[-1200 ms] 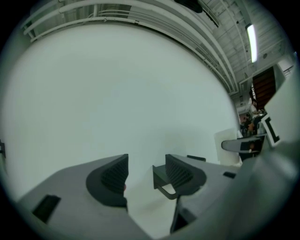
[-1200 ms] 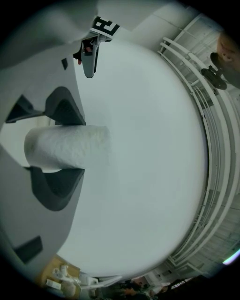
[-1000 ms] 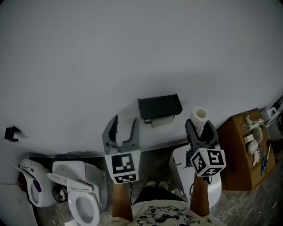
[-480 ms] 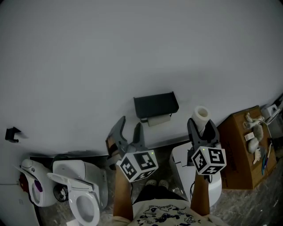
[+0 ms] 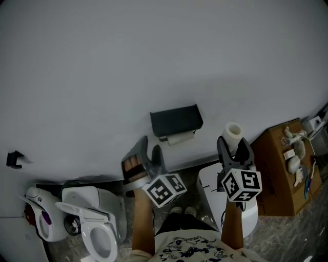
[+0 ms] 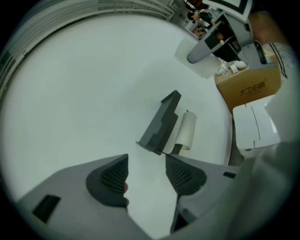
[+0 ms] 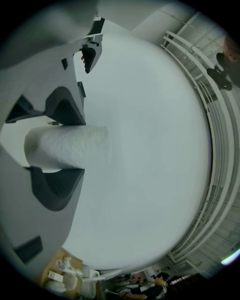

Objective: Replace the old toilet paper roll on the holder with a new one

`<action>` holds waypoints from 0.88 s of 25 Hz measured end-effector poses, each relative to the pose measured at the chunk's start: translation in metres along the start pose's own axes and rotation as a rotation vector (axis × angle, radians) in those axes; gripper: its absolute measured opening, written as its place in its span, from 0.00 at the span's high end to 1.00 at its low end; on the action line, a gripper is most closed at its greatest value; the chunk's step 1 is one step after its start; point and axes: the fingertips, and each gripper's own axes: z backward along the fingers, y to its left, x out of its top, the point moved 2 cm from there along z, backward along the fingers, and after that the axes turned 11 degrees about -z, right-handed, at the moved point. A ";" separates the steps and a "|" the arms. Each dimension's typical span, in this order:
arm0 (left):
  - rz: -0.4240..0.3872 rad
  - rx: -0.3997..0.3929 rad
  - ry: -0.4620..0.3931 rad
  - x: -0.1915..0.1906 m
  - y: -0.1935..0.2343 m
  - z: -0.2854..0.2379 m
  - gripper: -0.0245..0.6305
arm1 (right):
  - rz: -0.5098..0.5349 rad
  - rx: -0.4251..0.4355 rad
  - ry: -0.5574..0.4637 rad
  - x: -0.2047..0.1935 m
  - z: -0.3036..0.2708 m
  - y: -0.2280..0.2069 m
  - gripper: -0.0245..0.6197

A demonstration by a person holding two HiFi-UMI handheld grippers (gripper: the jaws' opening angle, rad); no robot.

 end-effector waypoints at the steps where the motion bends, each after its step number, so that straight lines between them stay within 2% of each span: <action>1: -0.005 -0.007 -0.001 0.002 -0.001 0.000 0.61 | -0.001 -0.003 -0.001 0.000 0.000 -0.002 0.51; 8: -0.097 -0.109 -0.047 0.030 -0.034 -0.003 0.61 | -0.017 -0.043 -0.008 -0.004 0.004 -0.020 0.51; 17: -0.234 -0.176 -0.118 0.063 -0.073 -0.017 0.61 | -0.022 -0.131 -0.027 0.000 0.021 -0.048 0.51; 22: -0.324 -0.203 -0.110 0.075 -0.091 -0.030 0.61 | -0.024 -0.186 -0.034 0.003 0.034 -0.068 0.51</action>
